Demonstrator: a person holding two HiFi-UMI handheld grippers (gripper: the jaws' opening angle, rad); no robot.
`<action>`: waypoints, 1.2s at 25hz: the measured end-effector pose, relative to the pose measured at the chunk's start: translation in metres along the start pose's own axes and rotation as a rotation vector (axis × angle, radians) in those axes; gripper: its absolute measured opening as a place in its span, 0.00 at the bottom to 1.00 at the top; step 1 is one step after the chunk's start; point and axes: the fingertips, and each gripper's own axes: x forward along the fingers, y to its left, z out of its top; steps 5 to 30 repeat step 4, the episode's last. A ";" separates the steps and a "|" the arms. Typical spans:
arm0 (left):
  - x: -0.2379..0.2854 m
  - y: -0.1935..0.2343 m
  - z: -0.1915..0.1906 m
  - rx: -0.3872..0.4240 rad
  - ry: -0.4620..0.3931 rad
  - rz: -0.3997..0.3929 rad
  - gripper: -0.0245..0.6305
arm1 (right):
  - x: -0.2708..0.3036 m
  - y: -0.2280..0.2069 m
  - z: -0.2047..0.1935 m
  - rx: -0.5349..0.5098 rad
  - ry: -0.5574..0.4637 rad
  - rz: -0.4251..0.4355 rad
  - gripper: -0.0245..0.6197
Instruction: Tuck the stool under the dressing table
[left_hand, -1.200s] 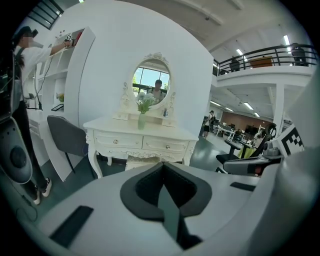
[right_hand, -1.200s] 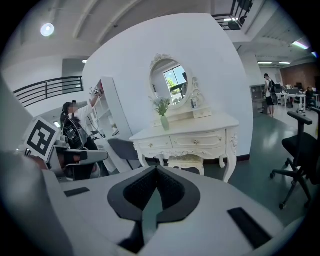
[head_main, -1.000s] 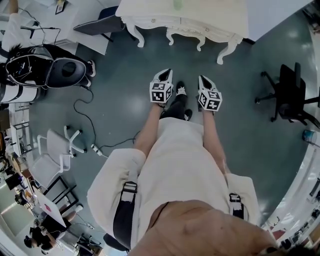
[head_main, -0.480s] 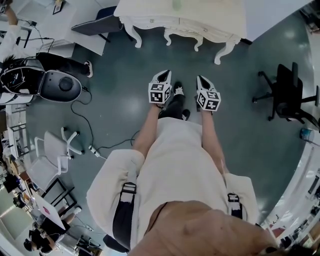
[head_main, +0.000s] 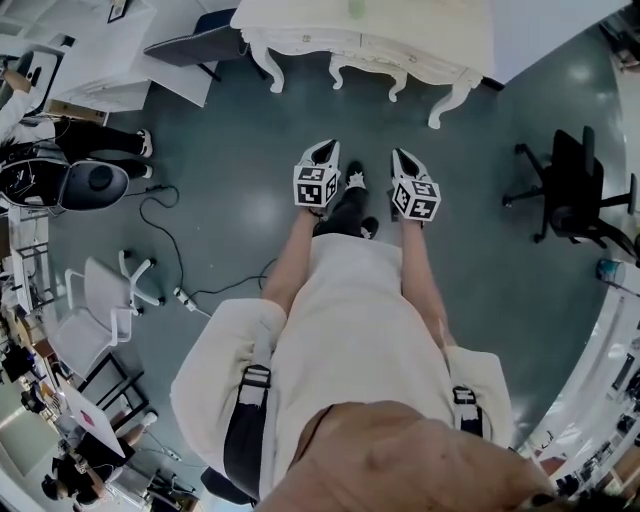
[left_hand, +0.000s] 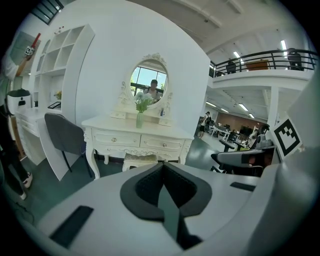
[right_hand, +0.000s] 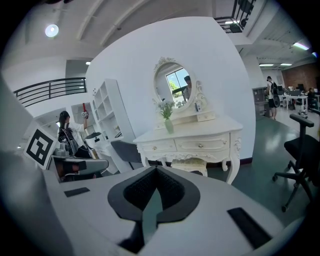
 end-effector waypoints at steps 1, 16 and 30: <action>-0.001 0.001 -0.001 0.000 0.001 0.002 0.06 | 0.000 0.002 0.000 0.000 -0.002 0.001 0.10; -0.004 0.003 -0.005 0.000 0.005 0.005 0.06 | 0.000 0.004 0.000 0.001 -0.008 0.004 0.10; -0.004 0.003 -0.005 0.000 0.005 0.005 0.06 | 0.000 0.004 0.000 0.001 -0.008 0.004 0.10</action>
